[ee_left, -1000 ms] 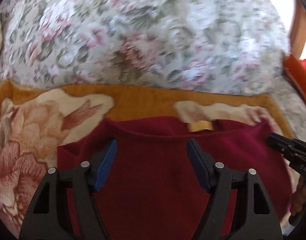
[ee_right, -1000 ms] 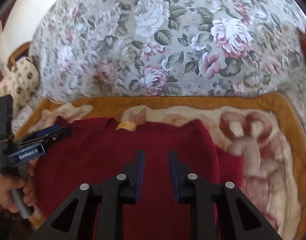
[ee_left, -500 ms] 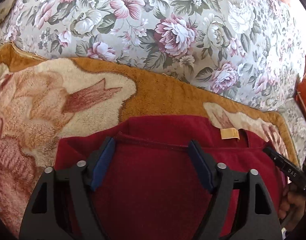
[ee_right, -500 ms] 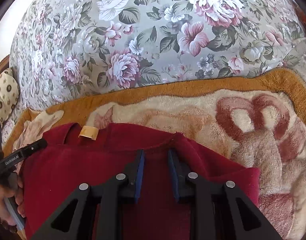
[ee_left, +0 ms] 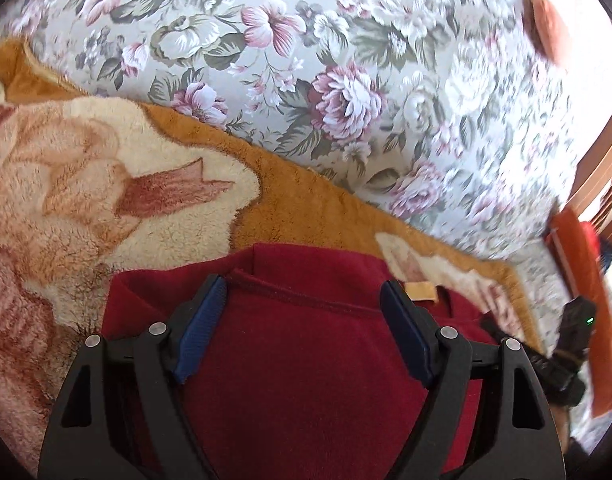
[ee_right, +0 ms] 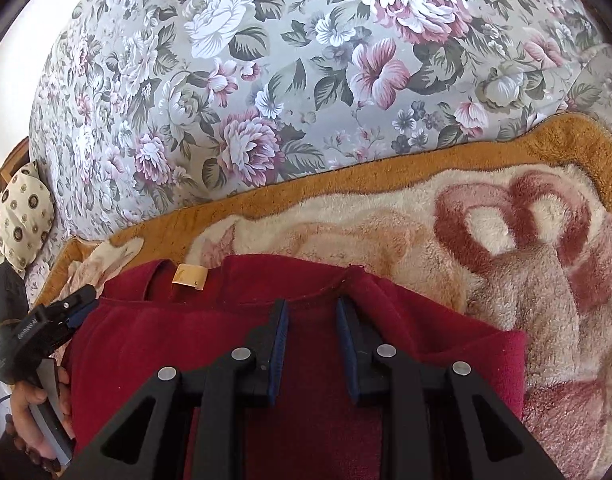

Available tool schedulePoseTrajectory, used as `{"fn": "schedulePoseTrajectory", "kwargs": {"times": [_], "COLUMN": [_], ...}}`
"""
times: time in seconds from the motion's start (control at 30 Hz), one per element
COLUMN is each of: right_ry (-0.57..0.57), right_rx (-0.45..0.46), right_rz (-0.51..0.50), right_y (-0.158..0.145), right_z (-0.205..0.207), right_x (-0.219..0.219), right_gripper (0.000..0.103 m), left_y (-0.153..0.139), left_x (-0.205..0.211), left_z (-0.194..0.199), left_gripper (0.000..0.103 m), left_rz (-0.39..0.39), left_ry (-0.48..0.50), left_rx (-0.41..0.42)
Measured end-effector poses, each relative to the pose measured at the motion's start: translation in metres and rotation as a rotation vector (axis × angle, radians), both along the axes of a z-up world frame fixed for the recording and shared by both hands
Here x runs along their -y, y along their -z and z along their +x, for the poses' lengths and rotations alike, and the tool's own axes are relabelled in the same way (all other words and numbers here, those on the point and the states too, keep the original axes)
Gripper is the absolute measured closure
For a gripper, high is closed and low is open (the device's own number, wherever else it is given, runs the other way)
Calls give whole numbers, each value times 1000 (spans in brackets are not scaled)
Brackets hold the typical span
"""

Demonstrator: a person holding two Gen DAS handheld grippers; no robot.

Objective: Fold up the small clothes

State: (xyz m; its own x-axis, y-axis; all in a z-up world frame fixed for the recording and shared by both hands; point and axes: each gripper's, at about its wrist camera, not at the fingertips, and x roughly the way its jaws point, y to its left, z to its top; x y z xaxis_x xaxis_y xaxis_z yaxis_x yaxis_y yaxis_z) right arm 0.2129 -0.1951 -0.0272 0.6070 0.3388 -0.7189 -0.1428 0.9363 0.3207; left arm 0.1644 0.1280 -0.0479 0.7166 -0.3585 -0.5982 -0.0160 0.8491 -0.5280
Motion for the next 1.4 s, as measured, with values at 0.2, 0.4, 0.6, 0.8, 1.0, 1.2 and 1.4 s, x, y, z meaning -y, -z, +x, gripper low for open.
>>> {"fn": "schedulePoseTrajectory", "kwargs": {"times": [0.2,0.4,0.6,0.8,1.0,1.2,1.4], "right_ry": [3,4,11,9,65,-54,26], "right_rx": [-1,-2,-3,-64,31,79,97], "right_rz": [27,39,46,46,-7,46,175], "right_y": [1,2,3,1,-67,-70,-64], "right_z": [0,0,-1,4,-52,-162,-193], "right_x": [3,5,5,5,-14,-34,-16], "right_gripper": [79,79,79,79,75,73,73], "left_y": [-1,0,1,-7,-69,-66,-13], "left_x": [-2,-4,-3,2,-23,-54,-35], "left_z": [-1,-1,0,12,-32,-148,-231], "left_gripper": [23,23,24,24,24,23,23], "left_rz": [-24,-42,-33,20,23,-14,-161], "left_ry": [2,2,-3,10,-81,-148,-67], "left_rx": [9,13,5,-78,-80,-84,-124]}}
